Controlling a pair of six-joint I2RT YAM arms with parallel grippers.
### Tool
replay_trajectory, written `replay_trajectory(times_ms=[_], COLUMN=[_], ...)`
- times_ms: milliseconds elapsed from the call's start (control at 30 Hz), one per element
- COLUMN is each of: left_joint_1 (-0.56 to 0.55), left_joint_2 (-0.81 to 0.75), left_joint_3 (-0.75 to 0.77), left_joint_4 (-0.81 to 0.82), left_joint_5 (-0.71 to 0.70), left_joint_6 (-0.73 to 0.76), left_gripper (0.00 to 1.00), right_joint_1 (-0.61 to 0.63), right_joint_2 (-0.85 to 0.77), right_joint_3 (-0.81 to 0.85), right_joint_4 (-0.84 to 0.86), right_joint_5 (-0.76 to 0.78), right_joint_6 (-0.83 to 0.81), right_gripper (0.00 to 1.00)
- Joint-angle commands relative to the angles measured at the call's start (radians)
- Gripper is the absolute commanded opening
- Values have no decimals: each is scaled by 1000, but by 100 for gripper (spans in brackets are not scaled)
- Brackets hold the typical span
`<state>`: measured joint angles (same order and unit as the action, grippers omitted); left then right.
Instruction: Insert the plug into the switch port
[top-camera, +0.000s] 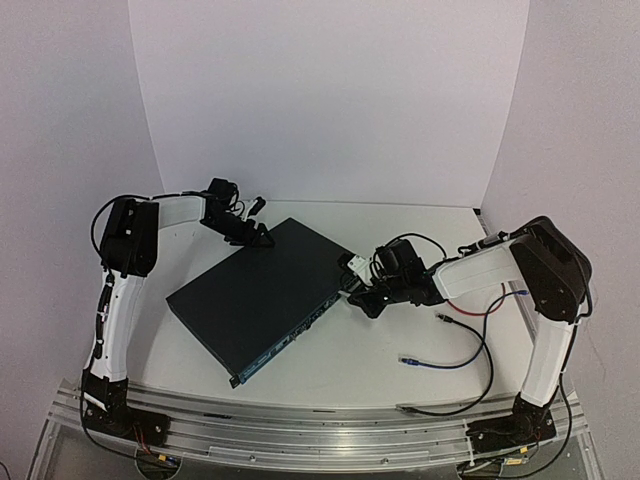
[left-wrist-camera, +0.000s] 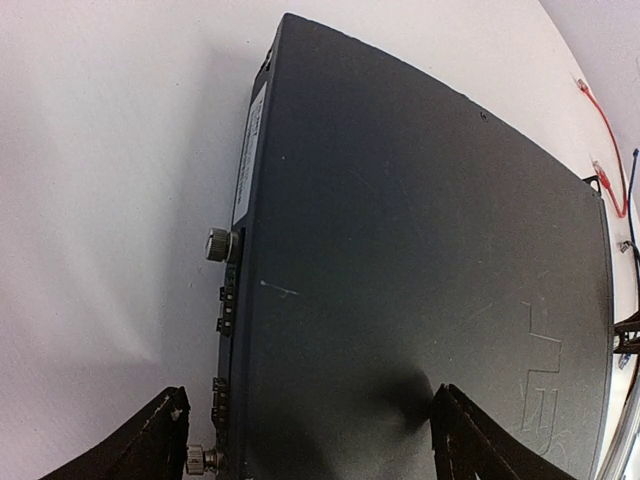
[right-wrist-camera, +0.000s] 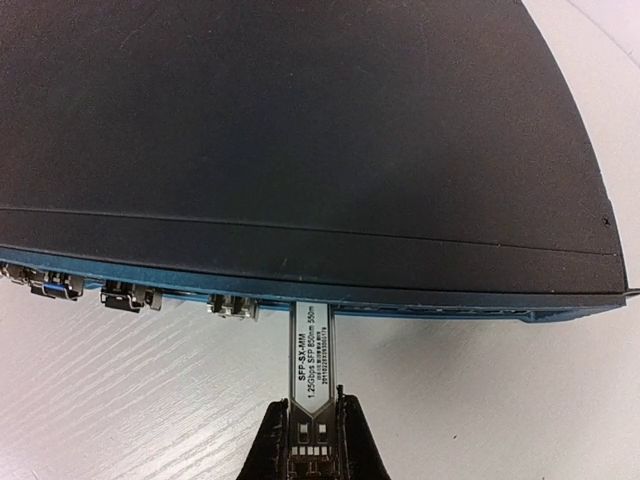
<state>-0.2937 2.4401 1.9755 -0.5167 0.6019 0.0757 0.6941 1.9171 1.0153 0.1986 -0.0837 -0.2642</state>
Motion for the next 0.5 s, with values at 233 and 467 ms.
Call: replay_trajectory(times_ms=[233, 467], left_joint_1=[-19, -19], left_joint_2=[22, 20], left_joint_3=[19, 12], left_joint_4=[-52, -57], left_joint_5=[66, 70], left_joint_6=[-1, 4], left_gripper=[82, 82], right_joint_1=[2, 2], right_joint_2=[33, 28], right_joint_3=[53, 55], right_joint_4=[35, 39], right_joint_5=[60, 48], right_joint_6=[32, 53], right_gripper=[0, 0])
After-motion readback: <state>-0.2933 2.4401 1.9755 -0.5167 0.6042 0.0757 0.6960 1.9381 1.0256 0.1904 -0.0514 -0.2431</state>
